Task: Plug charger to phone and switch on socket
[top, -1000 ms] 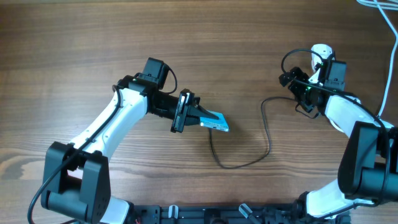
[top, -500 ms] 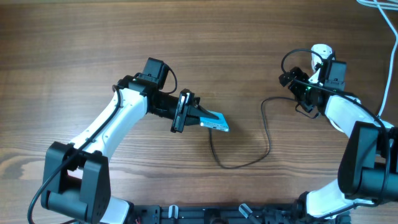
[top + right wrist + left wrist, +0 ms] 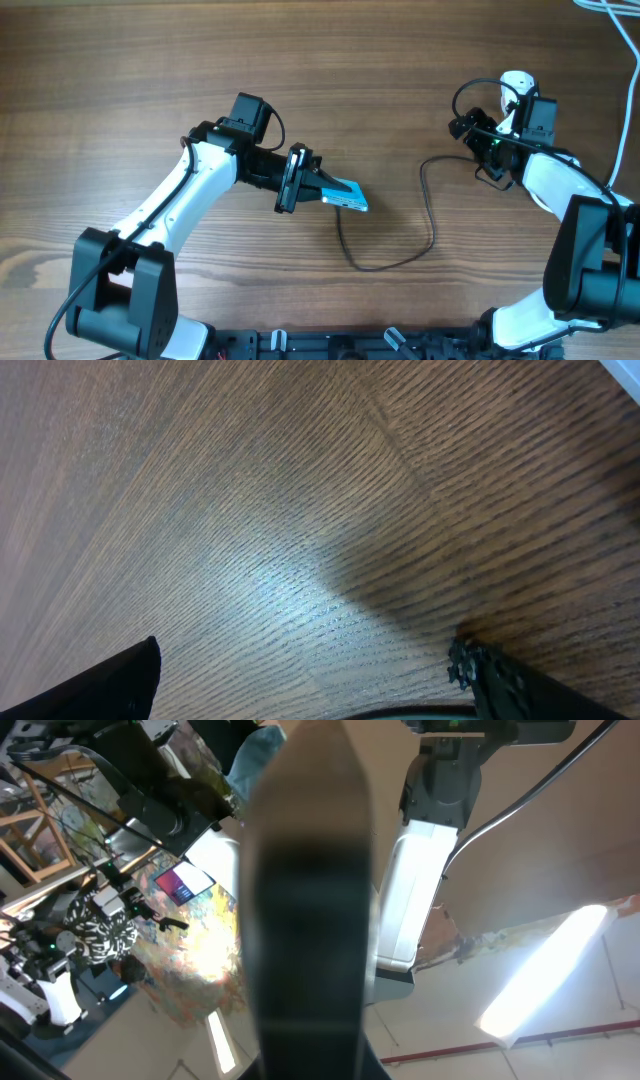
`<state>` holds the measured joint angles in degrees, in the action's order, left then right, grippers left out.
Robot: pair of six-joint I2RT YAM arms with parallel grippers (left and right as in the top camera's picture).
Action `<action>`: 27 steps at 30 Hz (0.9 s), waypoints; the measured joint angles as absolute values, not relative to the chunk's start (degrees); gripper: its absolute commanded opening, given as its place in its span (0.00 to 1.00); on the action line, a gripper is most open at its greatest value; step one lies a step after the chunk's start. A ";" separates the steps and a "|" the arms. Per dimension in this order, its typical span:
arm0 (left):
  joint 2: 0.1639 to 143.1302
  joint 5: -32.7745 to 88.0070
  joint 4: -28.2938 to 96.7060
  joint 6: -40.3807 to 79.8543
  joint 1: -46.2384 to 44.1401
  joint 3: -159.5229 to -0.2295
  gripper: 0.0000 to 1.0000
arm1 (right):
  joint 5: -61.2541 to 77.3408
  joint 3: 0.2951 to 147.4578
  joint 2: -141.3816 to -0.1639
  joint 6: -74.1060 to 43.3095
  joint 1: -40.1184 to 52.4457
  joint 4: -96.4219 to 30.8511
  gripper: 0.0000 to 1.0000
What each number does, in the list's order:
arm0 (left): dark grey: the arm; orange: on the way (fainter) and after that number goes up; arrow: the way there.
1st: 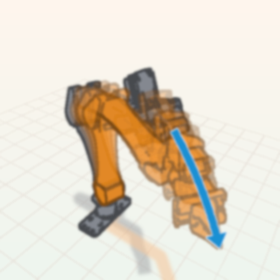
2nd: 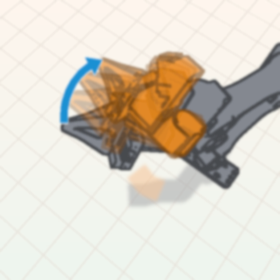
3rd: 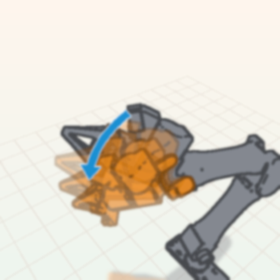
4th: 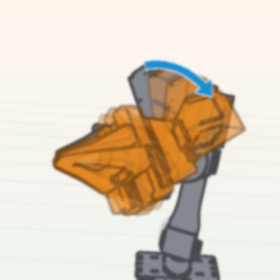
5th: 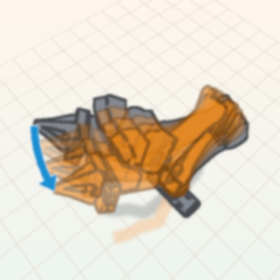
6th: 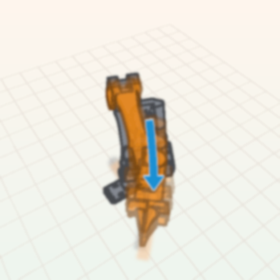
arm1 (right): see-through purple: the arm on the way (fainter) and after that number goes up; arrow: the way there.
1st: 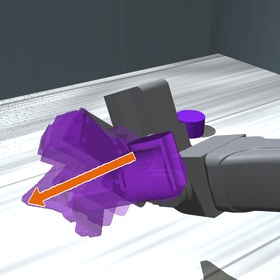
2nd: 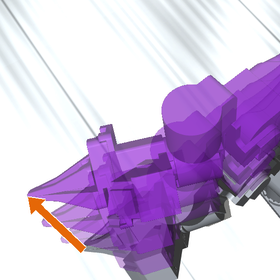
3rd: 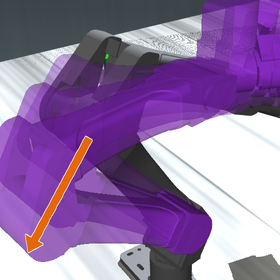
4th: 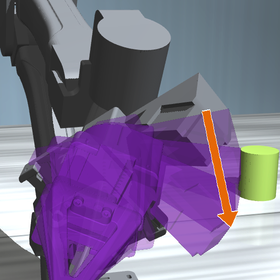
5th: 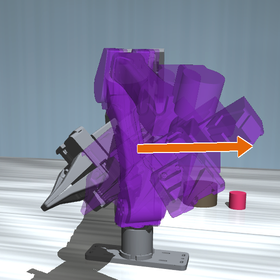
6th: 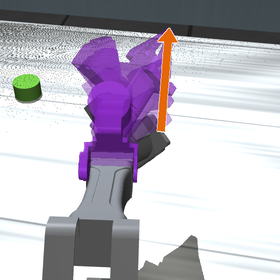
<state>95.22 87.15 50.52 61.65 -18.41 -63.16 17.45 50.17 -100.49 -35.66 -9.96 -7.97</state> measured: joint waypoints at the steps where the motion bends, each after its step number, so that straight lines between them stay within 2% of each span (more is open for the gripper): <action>1: 95.22 87.15 50.54 61.65 -18.41 -63.16 0.04 | 17.45 50.17 -100.49 -35.66 -9.96 -7.97 1.00; 19: 95.22 87.18 54.26 60.84 -18.81 -63.16 0.04 | 17.45 50.17 -100.49 -35.66 -9.96 -7.97 1.00; 27: 95.22 82.81 52.47 45.89 -18.85 -63.16 0.04 | 17.41 50.17 -100.49 -35.66 -9.96 -7.94 1.00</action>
